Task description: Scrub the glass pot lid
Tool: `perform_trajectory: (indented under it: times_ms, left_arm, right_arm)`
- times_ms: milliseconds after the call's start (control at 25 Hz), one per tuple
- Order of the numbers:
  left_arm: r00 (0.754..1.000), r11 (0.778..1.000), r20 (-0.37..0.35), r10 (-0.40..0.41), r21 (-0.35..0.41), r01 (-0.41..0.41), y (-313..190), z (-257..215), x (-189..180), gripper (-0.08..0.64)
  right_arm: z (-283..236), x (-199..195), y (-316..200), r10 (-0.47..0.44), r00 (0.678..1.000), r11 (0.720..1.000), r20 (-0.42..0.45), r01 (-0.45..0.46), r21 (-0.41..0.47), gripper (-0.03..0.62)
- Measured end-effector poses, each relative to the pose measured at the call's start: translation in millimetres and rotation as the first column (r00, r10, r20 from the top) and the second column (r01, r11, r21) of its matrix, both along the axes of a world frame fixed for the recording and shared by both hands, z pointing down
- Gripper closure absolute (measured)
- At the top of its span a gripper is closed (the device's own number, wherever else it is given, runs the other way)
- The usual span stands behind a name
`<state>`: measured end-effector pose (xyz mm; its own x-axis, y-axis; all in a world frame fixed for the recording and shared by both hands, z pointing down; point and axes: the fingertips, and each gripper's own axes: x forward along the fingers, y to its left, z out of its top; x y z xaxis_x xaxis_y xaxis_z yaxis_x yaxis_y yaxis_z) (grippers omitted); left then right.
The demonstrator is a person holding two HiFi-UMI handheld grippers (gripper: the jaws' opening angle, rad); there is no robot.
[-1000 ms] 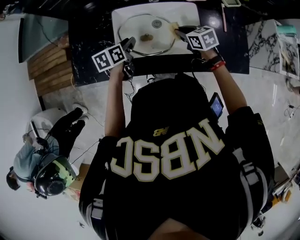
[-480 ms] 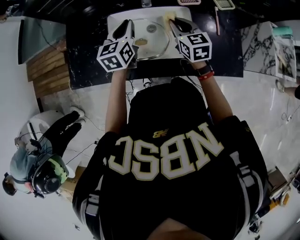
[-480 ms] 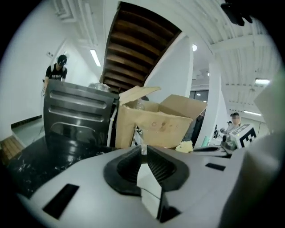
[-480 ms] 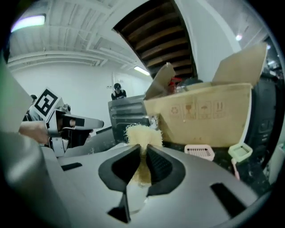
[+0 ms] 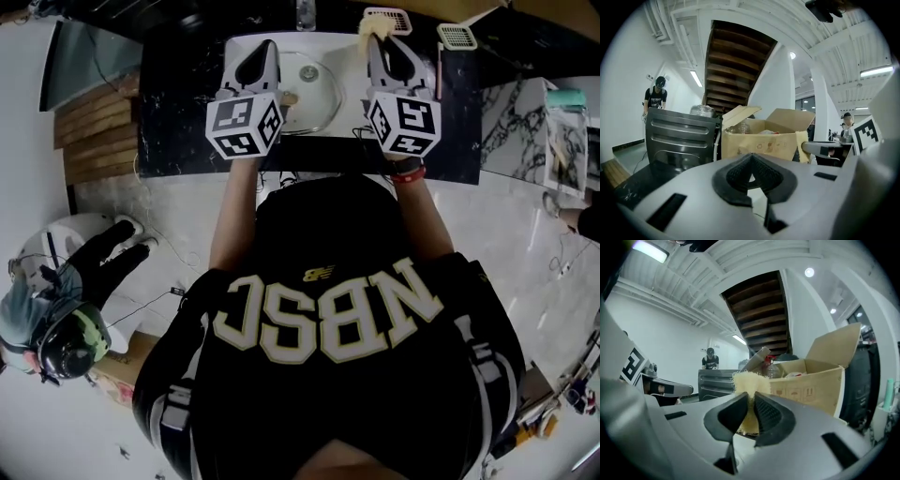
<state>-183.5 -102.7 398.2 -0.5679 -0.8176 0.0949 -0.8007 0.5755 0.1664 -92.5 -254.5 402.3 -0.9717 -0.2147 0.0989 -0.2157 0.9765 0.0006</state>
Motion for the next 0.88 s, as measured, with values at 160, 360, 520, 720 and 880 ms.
perform_trajectory:
  times_ms: [160,360,520,720,880]
  left_arm:
    - [0.999,1.000,0.039,-0.005,-0.014,0.006,-4,-5,0,0.546]
    - [0.997,1.000,0.071,-0.017,-0.023,0.019,-9,-7,-5,0.546]
    - [0.998,0.999,0.061,-0.002,-0.046,0.004,-15,2,-7,0.545]
    - [1.000,0.996,0.015,0.005,-0.089,-0.004,-20,19,-11,0.545]
    - [0.999,0.991,-0.025,-0.033,-0.129,0.029,-16,37,-15,0.545]
  right_arm:
    - [-1,1,-7,0.015,1.000,1.000,0.005,-0.015,-0.016,0.541]
    - [4,-1,-9,0.011,1.000,1.000,-0.018,-0.011,-0.016,0.542]
    - [13,-2,-10,0.005,0.999,1.000,-0.044,-0.006,-0.020,0.541]
    - [21,-5,-11,0.002,0.997,1.000,-0.072,-0.004,-0.030,0.541]
    - [29,-6,-6,-0.011,0.996,0.999,-0.093,0.008,-0.038,0.541]
